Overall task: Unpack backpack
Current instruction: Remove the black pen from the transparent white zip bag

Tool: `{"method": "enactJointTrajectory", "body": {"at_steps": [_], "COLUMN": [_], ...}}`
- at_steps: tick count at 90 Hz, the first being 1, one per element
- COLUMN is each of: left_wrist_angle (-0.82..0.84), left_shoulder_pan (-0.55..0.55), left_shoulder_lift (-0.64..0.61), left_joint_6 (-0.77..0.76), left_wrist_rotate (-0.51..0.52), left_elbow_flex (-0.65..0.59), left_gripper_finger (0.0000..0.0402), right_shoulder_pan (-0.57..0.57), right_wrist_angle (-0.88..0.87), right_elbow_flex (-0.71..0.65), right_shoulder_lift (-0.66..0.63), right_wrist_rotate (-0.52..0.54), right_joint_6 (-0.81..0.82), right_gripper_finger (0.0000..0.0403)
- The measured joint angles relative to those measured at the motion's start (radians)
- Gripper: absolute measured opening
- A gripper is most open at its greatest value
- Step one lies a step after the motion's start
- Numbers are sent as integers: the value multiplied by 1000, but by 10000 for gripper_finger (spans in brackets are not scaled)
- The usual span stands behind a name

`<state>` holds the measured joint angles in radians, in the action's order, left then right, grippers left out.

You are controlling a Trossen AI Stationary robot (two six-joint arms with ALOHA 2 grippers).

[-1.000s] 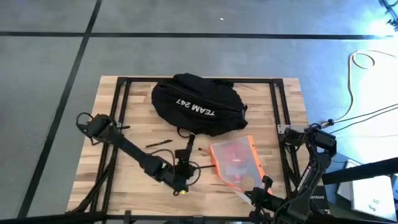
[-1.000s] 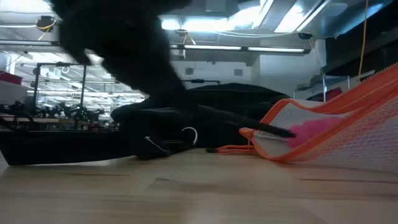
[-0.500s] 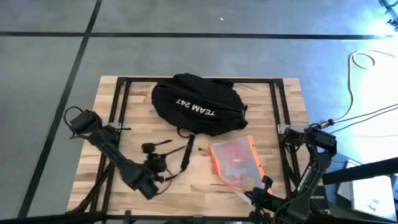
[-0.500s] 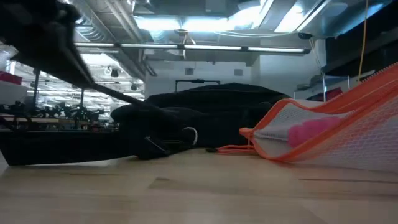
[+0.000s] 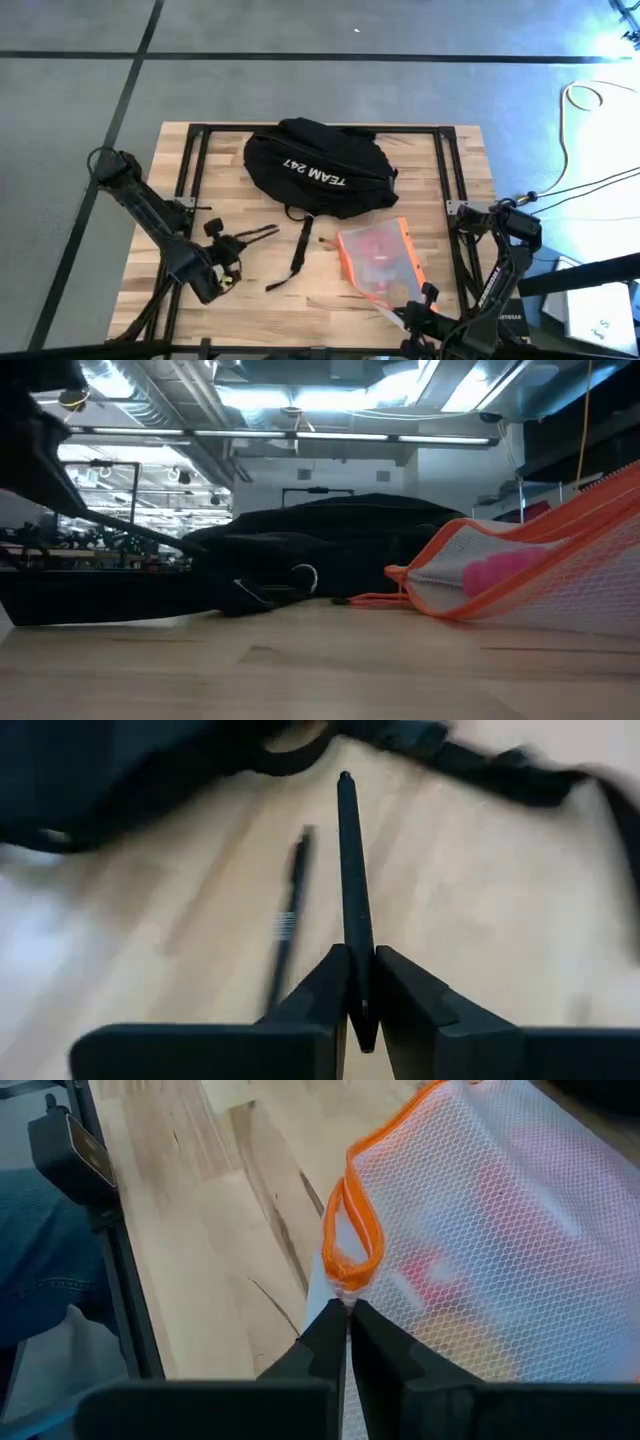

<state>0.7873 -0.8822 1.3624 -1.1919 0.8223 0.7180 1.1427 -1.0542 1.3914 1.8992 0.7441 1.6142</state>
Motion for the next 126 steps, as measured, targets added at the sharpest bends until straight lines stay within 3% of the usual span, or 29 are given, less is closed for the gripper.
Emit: {"method": "enactJointTrajectory", "body": {"at_steps": [11, 30, 66, 85, 126], "left_wrist_angle": [-159, -315, -807, -799, -619], "left_shoulder_pan": [-14, -36, -48, -48, -48], "left_shoulder_lift": [-86, -175, -200, -200, -199], "left_joint_6": [53, 12, 49, -4, -39], "left_wrist_rotate": [14, 80, 121, 166, 70], "left_elbow_flex": [-79, -219, -467, -510, -517], "left_gripper_finger": [30, 30, 30, 30, 30], "right_shoulder_pan": [0, 0, 0, 0, 0], "right_wrist_angle": [1, 1, 0, -2, -2], "right_elbow_flex": [0, 0, 0, 0, 0], "right_shoulder_lift": [0, 0, 0, 0, 0], "right_wrist_rotate": [0, 5, 5, 5, 5], "right_joint_6": [0, 0, 0, 0, 0], "right_gripper_finger": [0, 0, 0, 0, 0]}}
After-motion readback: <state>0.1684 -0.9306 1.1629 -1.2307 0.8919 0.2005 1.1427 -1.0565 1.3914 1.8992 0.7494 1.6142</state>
